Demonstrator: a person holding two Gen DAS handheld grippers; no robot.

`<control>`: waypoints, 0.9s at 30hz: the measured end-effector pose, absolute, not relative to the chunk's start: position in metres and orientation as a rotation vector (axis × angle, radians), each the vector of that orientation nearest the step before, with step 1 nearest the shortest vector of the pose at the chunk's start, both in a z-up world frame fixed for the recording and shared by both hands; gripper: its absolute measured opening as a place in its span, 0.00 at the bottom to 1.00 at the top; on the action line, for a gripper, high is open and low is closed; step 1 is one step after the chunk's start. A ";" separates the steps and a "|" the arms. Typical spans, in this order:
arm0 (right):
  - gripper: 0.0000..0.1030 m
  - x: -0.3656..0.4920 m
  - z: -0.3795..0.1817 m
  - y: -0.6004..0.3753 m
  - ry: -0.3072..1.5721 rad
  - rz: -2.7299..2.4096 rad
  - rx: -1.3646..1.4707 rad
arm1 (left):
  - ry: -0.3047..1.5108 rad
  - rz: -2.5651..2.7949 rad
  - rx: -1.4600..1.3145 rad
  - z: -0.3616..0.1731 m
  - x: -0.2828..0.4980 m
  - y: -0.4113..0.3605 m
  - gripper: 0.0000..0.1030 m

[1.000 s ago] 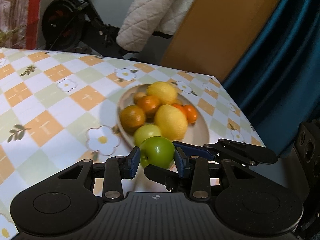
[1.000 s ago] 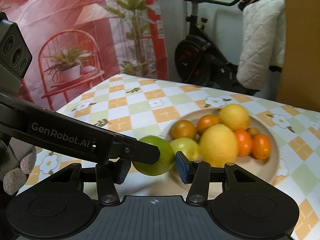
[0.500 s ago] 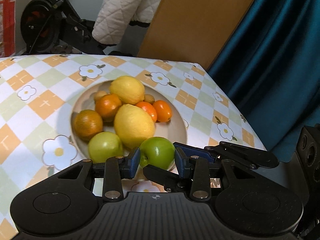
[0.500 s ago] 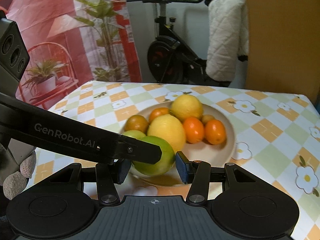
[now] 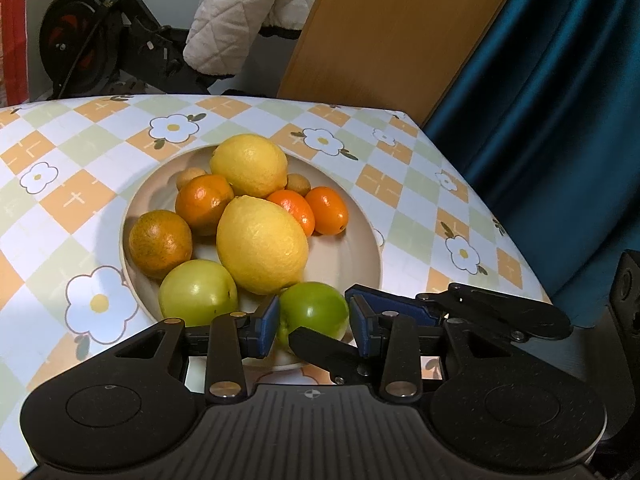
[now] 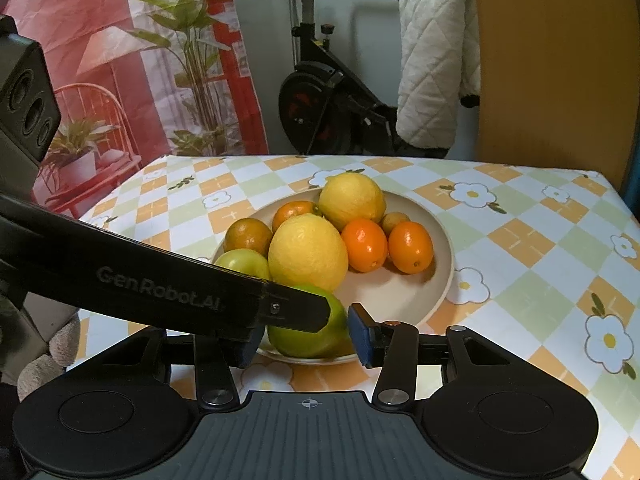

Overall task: Organize fruits
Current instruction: 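Open both grippers to release the green apple on the plate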

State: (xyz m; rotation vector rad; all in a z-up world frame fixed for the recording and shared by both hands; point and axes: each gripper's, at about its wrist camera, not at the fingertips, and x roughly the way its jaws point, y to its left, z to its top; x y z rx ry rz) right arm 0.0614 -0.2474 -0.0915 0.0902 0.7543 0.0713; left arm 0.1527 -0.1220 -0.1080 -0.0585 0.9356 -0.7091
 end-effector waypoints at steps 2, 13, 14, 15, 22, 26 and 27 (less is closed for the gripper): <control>0.41 0.061 -0.091 -0.246 0.753 0.072 0.085 | 0.938 -0.704 -0.062 -0.108 0.154 -0.122 0.39; 0.40 0.064 -0.090 -0.244 0.780 0.064 0.077 | 0.937 -0.692 -0.065 -0.105 0.151 -0.120 0.39; 0.40 0.065 -0.090 -0.244 0.782 0.060 0.077 | 0.934 -0.690 -0.067 -0.104 0.150 -0.119 0.39; 0.40 0.065 -0.089 -0.245 0.783 0.058 0.078 | 0.931 -0.688 -0.071 -0.103 0.150 -0.117 0.39; 0.41 0.064 -0.081 -0.247 0.773 0.035 0.075 | 0.890 -0.647 -0.090 -0.089 0.145 -0.103 0.44; 0.41 0.063 -0.074 -0.248 0.764 0.026 0.081 | 0.842 -0.620 -0.081 -0.074 0.139 -0.095 0.48; 0.41 0.062 -0.071 -0.248 0.759 0.024 0.084 | 0.827 -0.611 -0.078 -0.070 0.137 -0.093 0.50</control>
